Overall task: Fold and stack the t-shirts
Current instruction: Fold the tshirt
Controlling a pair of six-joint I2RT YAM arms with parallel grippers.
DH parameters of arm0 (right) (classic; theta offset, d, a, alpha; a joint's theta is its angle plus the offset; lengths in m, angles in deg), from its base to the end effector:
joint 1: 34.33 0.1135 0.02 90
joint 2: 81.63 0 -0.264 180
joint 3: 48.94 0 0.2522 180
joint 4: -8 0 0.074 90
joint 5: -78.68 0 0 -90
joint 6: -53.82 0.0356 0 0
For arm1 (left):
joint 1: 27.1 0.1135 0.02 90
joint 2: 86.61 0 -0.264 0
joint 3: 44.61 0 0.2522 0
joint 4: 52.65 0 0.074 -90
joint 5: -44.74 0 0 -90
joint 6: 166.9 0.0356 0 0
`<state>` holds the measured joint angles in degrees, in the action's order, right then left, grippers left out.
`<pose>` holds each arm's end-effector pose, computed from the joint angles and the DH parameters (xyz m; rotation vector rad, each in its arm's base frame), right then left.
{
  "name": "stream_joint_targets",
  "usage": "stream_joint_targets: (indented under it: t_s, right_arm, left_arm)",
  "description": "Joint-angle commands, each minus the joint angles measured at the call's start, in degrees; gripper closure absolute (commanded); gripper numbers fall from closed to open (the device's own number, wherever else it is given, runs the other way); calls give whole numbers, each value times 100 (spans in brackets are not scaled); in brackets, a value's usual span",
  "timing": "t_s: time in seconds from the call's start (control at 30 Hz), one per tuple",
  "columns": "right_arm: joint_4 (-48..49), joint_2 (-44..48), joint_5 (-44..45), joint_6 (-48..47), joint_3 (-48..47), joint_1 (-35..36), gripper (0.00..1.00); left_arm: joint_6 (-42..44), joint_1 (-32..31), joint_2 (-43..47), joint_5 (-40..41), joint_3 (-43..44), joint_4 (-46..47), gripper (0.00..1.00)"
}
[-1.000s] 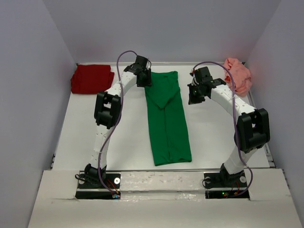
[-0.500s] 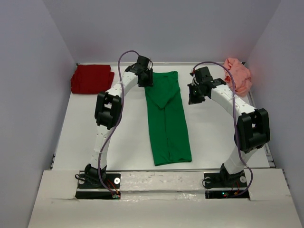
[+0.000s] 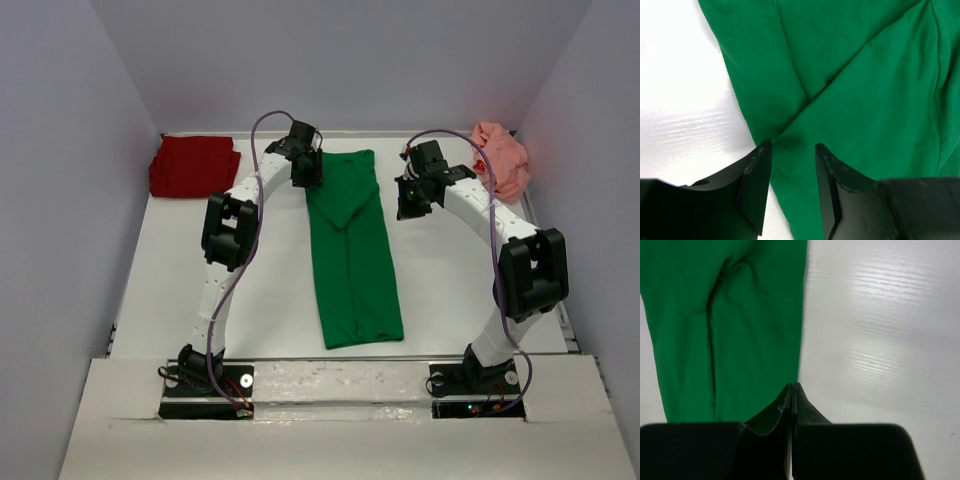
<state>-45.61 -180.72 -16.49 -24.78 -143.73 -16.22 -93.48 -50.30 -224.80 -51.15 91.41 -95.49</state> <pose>0.3520 0.1185 0.2625 -0.1863 2.5995 0.3046 0.5005 -0.2185 0.2026 0.1895 2.3910 -0.4538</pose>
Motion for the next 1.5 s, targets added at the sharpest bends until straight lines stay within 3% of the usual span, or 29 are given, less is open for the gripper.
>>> stream_joint_targets:
  t_s: [0.0, 0.53, 0.7, 0.77, 1.3, 1.37, 1.4, 1.47]
  right_arm:
    - [127, -14, -37, -32, -88, 52, 100]
    - [127, -40, -54, -24, -79, 52, 100]
    - [136, -58, -63, -24, -53, 52, 100]
    - [145, -49, -54, -24, -53, 52, 100]
    - [171, -58, -107, -32, -35, 52, 100]
    - [171, -58, -107, -24, -26, 52, 100]
    - [171, -67, -107, -24, -18, 52, 100]
    - [171, -76, -107, -41, -18, 52, 100]
  left_arm:
    - [49, -27, -15, -114, 167, -10, 50]
    - [41, -44, -76, -132, 97, 43, 53]
    - [49, -44, -129, -123, 149, 25, 72]
    - [49, -35, -173, -132, 184, 16, 74]
    - [58, -35, -305, -149, 193, 8, 73]
    - [50, -44, -314, -123, 185, 16, 76]
    - [41, -44, -305, -114, 184, 8, 88]
    - [23, -44, -305, -53, 184, 8, 100]
